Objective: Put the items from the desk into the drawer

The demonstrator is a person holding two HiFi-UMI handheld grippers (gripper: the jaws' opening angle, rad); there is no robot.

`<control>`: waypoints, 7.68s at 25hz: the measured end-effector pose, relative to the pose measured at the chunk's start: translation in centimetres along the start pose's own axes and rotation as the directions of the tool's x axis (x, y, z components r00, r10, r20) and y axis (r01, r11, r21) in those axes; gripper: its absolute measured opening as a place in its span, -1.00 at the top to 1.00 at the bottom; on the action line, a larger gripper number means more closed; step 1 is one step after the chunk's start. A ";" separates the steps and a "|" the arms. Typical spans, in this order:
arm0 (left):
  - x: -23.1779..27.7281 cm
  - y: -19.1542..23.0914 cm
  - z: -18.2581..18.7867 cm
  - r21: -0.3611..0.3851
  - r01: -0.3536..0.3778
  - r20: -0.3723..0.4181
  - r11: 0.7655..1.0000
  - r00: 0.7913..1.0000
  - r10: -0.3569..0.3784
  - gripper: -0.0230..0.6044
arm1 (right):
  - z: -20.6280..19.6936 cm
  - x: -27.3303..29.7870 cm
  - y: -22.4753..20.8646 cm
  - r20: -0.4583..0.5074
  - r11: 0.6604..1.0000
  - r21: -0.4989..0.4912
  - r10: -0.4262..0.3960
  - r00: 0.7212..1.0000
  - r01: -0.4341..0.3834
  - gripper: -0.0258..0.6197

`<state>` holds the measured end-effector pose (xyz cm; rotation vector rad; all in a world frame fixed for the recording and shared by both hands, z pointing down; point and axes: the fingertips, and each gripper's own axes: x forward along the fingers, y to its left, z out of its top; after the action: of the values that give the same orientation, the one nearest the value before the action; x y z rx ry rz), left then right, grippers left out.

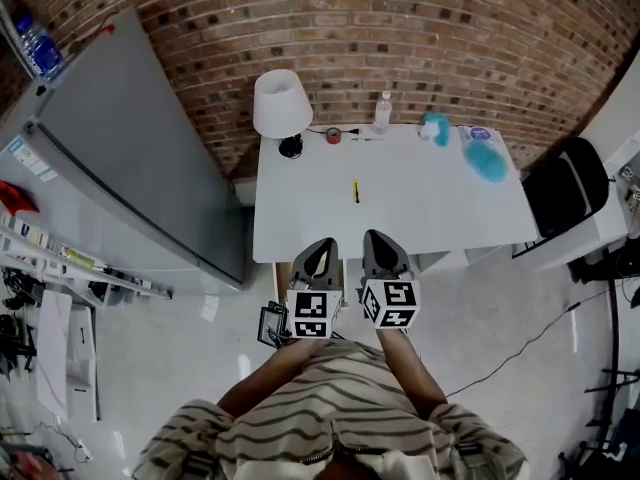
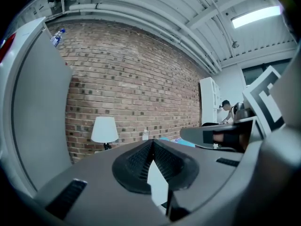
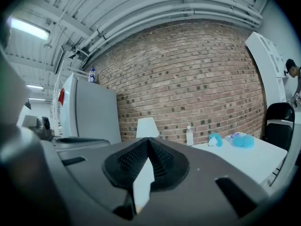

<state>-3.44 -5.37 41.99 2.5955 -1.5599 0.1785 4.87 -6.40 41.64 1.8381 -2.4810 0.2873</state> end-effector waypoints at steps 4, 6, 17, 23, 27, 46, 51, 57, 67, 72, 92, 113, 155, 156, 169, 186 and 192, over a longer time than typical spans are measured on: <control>1.9 2.1 -0.4 -0.003 0.009 -0.012 1.000 1.000 -0.009 0.90 | 0.0 2.6 -0.3 -0.004 1.000 0.005 -0.018 1.000 0.018 0.89; 2.7 3.0 -0.5 -0.006 0.012 -0.014 1.000 1.000 -0.012 0.90 | -0.1 3.7 -0.3 -0.009 1.000 0.003 -0.024 1.000 0.024 0.89; 6.4 4.9 -0.8 -0.036 0.025 -0.052 0.999 0.998 -0.027 0.90 | 0.5 7.7 -1.1 -0.039 0.999 -0.004 -0.036 0.999 0.035 0.89; 8.5 4.6 -0.5 -0.042 0.008 -0.060 0.999 0.998 -0.011 0.90 | 0.2 9.2 -3.2 -0.075 0.999 0.004 -0.034 0.997 0.035 0.89; 9.4 4.3 -1.0 -0.054 -0.009 -0.075 0.998 0.997 0.005 0.90 | 0.4 9.7 -4.5 -0.086 0.999 0.031 -0.035 0.996 0.037 0.89; 13.5 4.5 -2.2 -0.029 -0.037 -0.116 0.999 0.993 0.033 0.90 | -4.7 16.7 -8.5 -0.250 0.995 0.098 -0.004 0.968 0.029 0.88; 14.2 5.1 -2.6 -0.035 -0.048 -0.125 0.998 0.991 0.043 0.90 | -6.4 18.6 -9.2 -0.293 0.993 0.116 0.001 0.956 0.034 0.88; 14.8 5.4 -3.2 -0.039 -0.063 -0.142 0.997 0.988 0.057 0.90 | -9.0 20.3 -10.3 -0.351 0.989 0.140 0.002 0.936 0.050 0.88; 15.3 5.5 -3.7 -0.040 -0.080 -0.159 0.996 0.985 0.072 0.90 | -12.9 23.0 -12.0 -0.446 0.982 0.173 0.009 0.895 0.076 0.64; 15.5 5.3 -3.7 -0.038 -0.076 -0.165 0.996 0.984 0.069 0.90 | -15.0 24.5 -12.8 -0.499 0.983 0.156 -0.003 0.867 0.093 0.61; 16.7 5.1 -2.6 -0.026 -0.067 -0.168 0.997 0.984 0.061 0.90 | -22.8 29.9 -15.2 -0.657 0.985 0.097 -0.042 0.753 0.140 0.59; 15.7 5.3 -4.9 -0.015 -0.105 -0.225 0.994 0.969 0.099 0.90 | -27.2 32.5 -17.4 -0.682 0.996 0.002 -0.067 0.728 0.093 0.56; 16.5 6.3 -7.3 -0.016 -0.080 -0.282 0.997 0.957 0.072 0.90 | -31.4 34.5 -18.1 -0.749 0.993 -0.081 -0.120 0.651 0.090 0.71; 16.5 6.5 -7.3 -0.015 -0.081 -0.281 0.997 0.957 0.073 0.90 | -31.3 34.6 -18.1 -0.749 0.993 -0.079 -0.120 0.652 0.091 0.71; 15.9 6.5 -7.0 -0.019 -0.086 -0.271 0.996 0.960 0.078 0.90 | -28.9 33.4 -19.0 -0.698 0.991 -0.063 -0.126 0.705 0.115 0.71; 13.8 4.8 -5.1 -0.003 -0.091 -0.213 0.996 0.973 0.088 0.90 | -23.3 30.3 -17.3 -0.602 0.995 -0.025 -0.092 0.793 0.096 0.71; 12.7 4.2 -4.2 0.002 -0.097 -0.184 0.995 0.978 0.096 0.90 | -20.4 28.7 -16.1 -0.550 0.996 0.004 -0.076 0.832 0.093 0.71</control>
<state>-1.45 -17.78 48.23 2.4202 -1.6165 0.4075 10.12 -34.47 67.76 1.5739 -1.9997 0.7372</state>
